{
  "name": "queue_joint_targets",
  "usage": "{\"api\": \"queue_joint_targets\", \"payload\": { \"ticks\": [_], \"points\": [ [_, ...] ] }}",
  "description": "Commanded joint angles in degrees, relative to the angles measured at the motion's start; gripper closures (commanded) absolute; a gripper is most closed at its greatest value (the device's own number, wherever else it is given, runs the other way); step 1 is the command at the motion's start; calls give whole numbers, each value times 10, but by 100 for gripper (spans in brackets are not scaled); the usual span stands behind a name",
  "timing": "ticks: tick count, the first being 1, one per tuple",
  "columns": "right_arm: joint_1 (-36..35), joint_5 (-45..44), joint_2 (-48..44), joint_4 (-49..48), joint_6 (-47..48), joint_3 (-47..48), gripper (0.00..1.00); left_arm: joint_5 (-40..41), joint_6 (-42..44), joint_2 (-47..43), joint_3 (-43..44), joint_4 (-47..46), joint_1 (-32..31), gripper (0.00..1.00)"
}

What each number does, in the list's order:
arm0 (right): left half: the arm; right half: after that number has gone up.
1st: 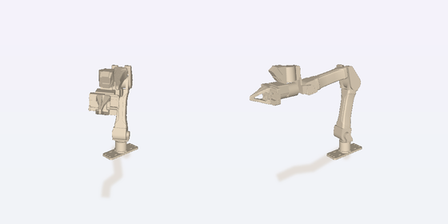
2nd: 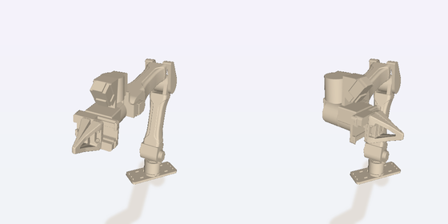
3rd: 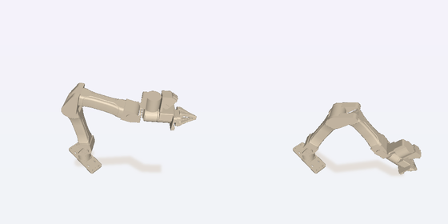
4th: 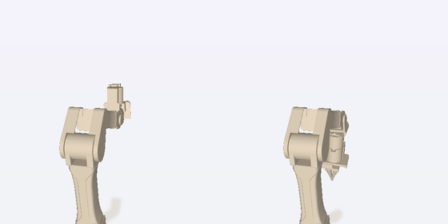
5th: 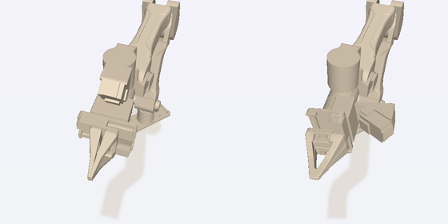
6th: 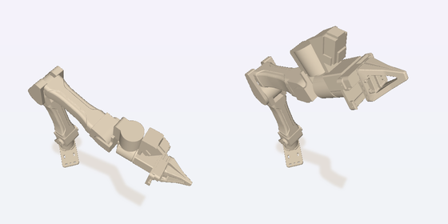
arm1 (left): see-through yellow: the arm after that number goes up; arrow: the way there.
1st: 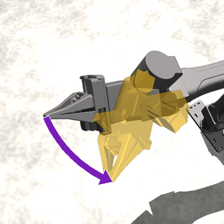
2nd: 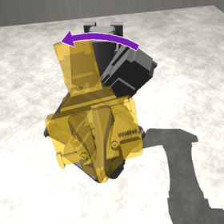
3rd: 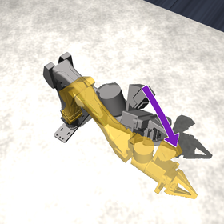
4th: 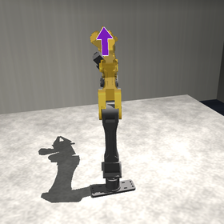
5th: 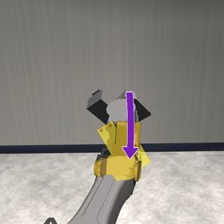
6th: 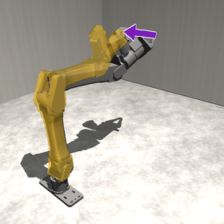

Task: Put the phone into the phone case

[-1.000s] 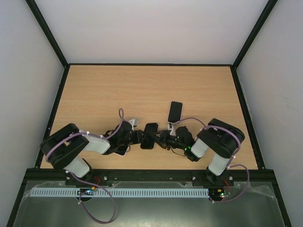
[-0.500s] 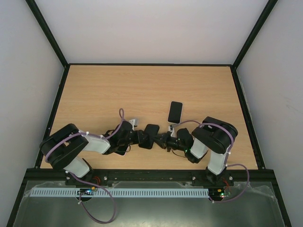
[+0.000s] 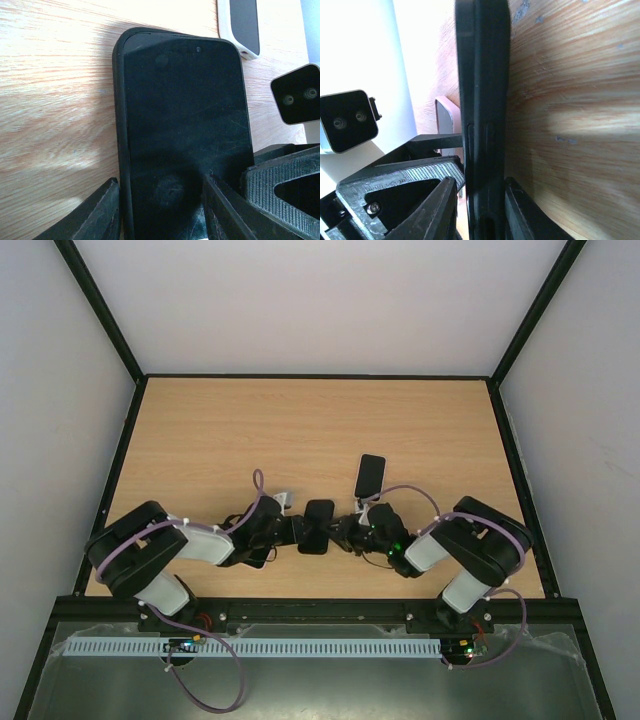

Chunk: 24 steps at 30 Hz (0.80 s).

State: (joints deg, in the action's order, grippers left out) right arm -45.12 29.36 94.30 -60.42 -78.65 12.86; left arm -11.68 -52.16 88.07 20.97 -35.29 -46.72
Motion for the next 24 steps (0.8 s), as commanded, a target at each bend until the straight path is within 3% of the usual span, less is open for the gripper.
{"api": "queue_joint_targets", "payload": {
  "ticks": [1,5,8,15,20,24],
  "points": [
    [-3,-30,-37,80,50,29,74,-7,-2,18,8,24,-9,55],
    [-4,-49,-66,135,88,40,90,-11,-1,5,13,44,-10,54],
    [-4,-66,-101,170,115,41,96,-3,5,-36,23,88,-7,48],
    [-4,-85,-220,240,171,42,98,-28,16,-171,11,161,48,35],
    [-4,-48,-293,233,190,32,98,-119,37,-273,3,159,94,25],
    [-3,-24,-366,201,189,8,98,-142,65,-327,29,216,100,24]
  ]
}}
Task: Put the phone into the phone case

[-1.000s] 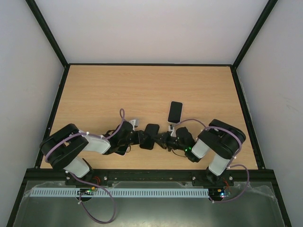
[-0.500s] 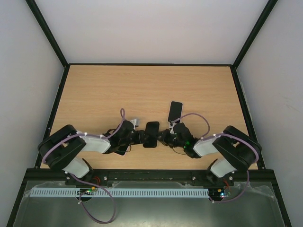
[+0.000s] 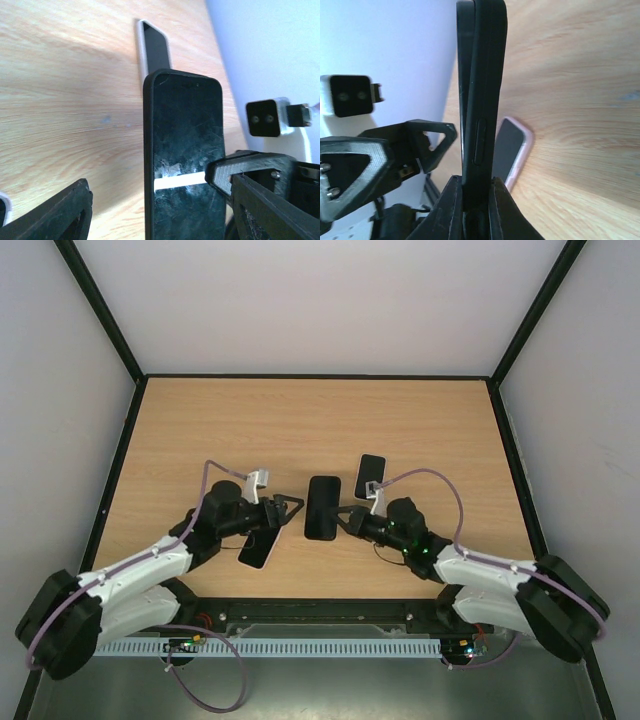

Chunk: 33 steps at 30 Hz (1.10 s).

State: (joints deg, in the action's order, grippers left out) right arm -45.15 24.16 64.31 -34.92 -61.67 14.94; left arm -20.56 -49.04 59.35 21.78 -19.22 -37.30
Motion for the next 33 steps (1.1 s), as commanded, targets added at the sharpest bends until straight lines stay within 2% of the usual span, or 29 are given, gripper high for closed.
{"api": "queue_joint_targets", "payload": {
  "ticks": [1,5,9,13,16,20,24,30,33],
  "points": [
    [-4,31,-83,-53,22,-15,98,-61,34,-49,22,55,7,23],
    [-3,31,-126,-13,37,-9,98,-101,17,-68,16,20,13,23],
    [-3,63,-142,-71,6,-21,98,-151,-16,-64,-3,-58,13,24],
    [-3,82,-140,-104,-10,-23,97,-173,-42,-50,-7,-95,12,30],
    [-3,85,-135,-116,-13,-24,97,-197,-69,-38,-19,-148,12,36],
    [-4,93,-124,-143,-23,-27,97,-197,-79,-24,-27,-167,12,45],
    [-3,101,-109,-171,-34,-31,97,-201,-89,-10,-33,-191,12,50],
    [-4,104,-104,-175,-36,-31,95,-213,-112,5,-38,-232,12,73],
    [-4,97,-108,-154,-27,-29,91,-207,-124,6,-50,-256,12,82]
  ]
}}
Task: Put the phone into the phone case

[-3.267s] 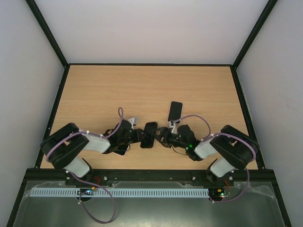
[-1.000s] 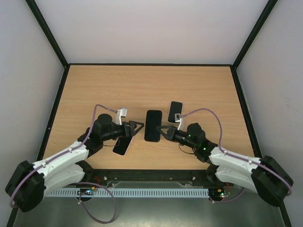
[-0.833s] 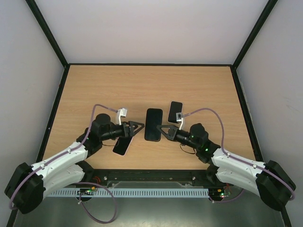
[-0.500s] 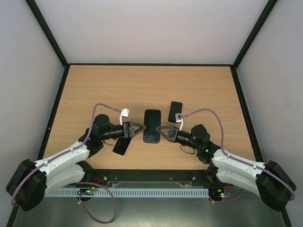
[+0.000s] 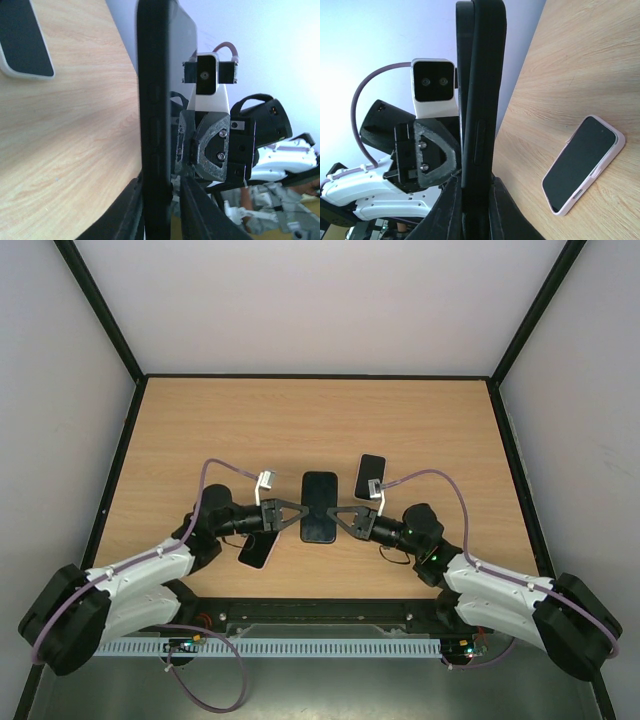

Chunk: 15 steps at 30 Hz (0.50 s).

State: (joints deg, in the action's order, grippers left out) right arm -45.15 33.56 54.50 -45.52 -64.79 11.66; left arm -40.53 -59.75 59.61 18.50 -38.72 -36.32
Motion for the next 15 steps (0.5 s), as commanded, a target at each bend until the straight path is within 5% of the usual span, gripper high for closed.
{"api": "queue_joint_targets", "payload": {
  "ticks": [1,11,15],
  "points": [
    [-3,2,-11,-40,8,5,89,-4,-22,5,-23,-73,3,84],
    [-4,23,-30,17,8,-17,54,-4,-60,19,-40,-183,4,96],
    [-3,34,-29,32,6,-28,47,2,-56,18,-40,-203,4,96]
  ]
}}
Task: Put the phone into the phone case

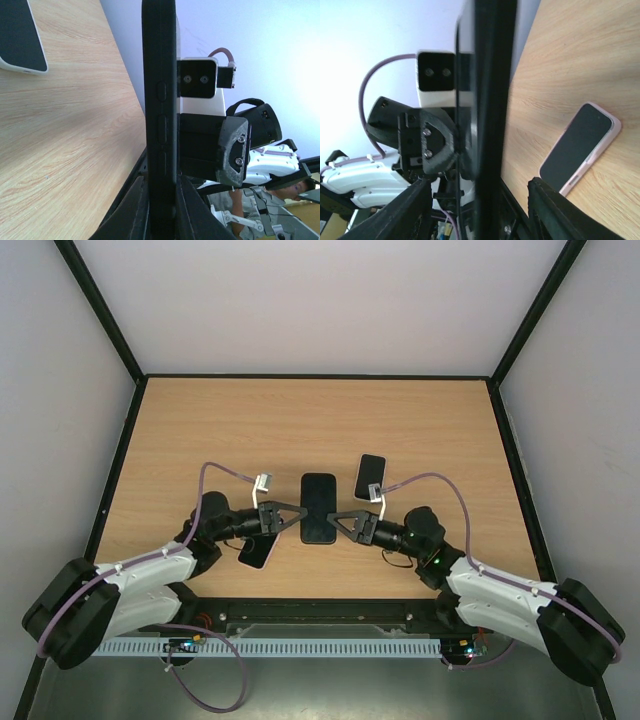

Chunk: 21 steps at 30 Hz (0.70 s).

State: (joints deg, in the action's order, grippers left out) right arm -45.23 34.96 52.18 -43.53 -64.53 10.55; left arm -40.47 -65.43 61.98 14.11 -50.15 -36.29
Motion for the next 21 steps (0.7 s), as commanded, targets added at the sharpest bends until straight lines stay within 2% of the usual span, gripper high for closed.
{"api": "queue_joint_targets", "payload": {
  "ticks": [1,5,11,21],
  "points": [
    [-3,25,-5,9,-1,-20,47,4,5,-5,4,-89,4,96],
    [-3,47,4,4,-8,-25,48,14,19,-6,5,-90,4,97],
    [-2,65,6,0,-11,-26,58,27,35,-5,7,-76,5,98],
    [-3,57,0,2,-28,-23,94,59,114,-16,7,10,8,98]
  ]
}}
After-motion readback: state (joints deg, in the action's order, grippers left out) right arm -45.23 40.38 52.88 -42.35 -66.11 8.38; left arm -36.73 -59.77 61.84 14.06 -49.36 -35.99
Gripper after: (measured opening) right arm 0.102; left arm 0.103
